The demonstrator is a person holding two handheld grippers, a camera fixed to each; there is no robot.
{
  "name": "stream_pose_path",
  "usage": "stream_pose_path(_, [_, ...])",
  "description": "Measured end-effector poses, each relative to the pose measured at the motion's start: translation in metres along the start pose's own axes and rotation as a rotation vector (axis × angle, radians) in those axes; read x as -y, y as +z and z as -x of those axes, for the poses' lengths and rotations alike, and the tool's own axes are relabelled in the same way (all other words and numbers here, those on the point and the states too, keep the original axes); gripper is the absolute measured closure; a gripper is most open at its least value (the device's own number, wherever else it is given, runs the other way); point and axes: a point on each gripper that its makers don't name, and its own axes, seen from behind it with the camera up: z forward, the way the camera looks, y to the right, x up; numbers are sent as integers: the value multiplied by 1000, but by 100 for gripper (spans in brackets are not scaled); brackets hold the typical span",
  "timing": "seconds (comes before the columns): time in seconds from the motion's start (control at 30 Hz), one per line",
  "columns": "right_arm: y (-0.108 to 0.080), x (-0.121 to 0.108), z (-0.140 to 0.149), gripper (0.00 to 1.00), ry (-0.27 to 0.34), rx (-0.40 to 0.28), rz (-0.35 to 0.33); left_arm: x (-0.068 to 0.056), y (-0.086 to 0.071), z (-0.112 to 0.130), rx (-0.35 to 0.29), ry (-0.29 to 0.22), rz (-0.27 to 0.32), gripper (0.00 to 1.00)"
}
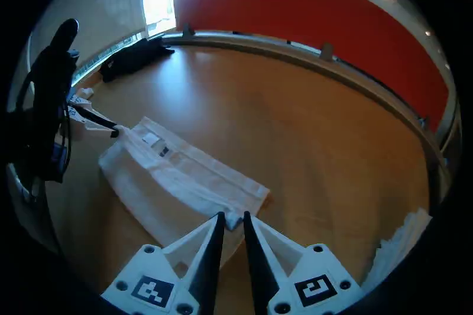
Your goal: Fold towel
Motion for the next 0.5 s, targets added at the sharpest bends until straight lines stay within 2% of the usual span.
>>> stream_pose_path(0.23, [4, -13, -8, 64, 19, -21, 52, 9, 5, -8, -21, -18, -27, 55])
stream_pose_path(0.33, [2, -17, -8, 38, 20, -22, 66, 12, 1, -10, -33, -23, -35, 48])
stream_pose_path(0.37, [1, -18, -8, 29, 21, -23, 69, 13, 0, -11, -37, -25, -37, 42])
stream_pose_path(0.5, [-5, -15, -8, 10, 31, -28, 57, 14, -6, -10, -46, -35, -40, 24])
